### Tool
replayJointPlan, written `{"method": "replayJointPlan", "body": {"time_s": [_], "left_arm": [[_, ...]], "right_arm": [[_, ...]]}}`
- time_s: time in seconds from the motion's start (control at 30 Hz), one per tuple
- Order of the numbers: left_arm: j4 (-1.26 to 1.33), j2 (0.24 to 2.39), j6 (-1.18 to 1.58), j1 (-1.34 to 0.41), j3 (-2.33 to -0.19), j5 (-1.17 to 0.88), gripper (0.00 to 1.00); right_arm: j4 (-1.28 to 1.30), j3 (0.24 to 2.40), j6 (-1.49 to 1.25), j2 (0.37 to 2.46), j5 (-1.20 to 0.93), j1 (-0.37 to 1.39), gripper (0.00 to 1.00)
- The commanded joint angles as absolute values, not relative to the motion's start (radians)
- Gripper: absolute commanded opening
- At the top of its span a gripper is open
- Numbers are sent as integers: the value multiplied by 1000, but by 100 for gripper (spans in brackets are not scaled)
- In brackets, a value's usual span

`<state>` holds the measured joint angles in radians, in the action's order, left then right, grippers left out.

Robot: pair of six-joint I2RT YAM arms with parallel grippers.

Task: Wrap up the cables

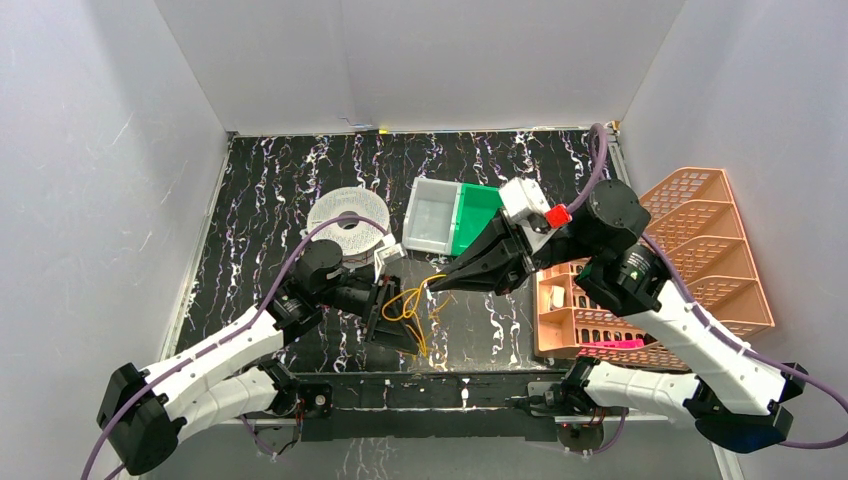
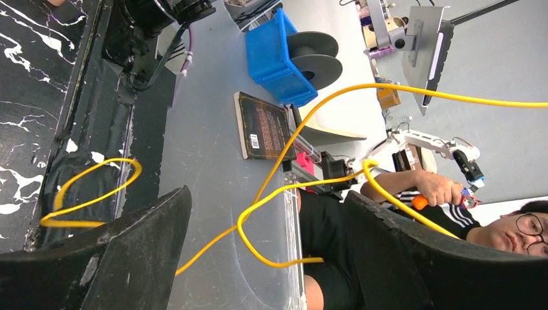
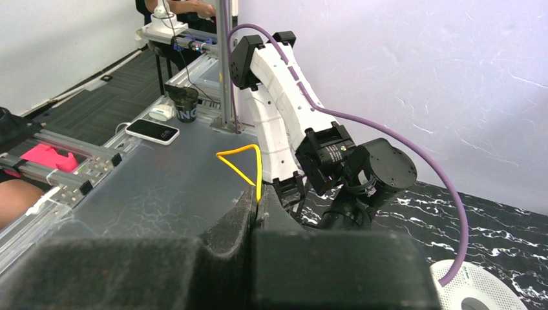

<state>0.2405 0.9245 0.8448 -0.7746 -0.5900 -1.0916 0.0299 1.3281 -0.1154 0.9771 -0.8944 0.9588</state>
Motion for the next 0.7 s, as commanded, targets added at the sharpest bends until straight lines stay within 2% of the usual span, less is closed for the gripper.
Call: {"method": "replayJointPlan", "body": {"time_s": [0.0,0.1,0.33,0.43,0.53,0.6,0.63,0.67], "left_arm": [[274,920,847,-777,-616,-1153,84],[271,918,849,-777,-614,-1166,81],[232,913,821,-778,-622,-1162,67],[229,918,812,-778,-623,-1168,50],[230,929,808,-777,-623,-1176,20],[227,933,803,-777,-623,-1179,5],[224,934,799,-778,-620,-1180,0],[218,934,795,-778,-621,-1176,0]], "right_arm": [[54,1400,-44,998,-867,964,0],[93,1419,-5,1013,-858,964,0],[182,1447,73,1038,-817,965,0],[187,1447,78,1040,-810,965,0],[189,1442,79,1042,-801,964,0],[189,1437,79,1042,-794,964,0],[189,1435,80,1042,-791,964,0],[189,1432,80,1038,-788,964,0]]}}
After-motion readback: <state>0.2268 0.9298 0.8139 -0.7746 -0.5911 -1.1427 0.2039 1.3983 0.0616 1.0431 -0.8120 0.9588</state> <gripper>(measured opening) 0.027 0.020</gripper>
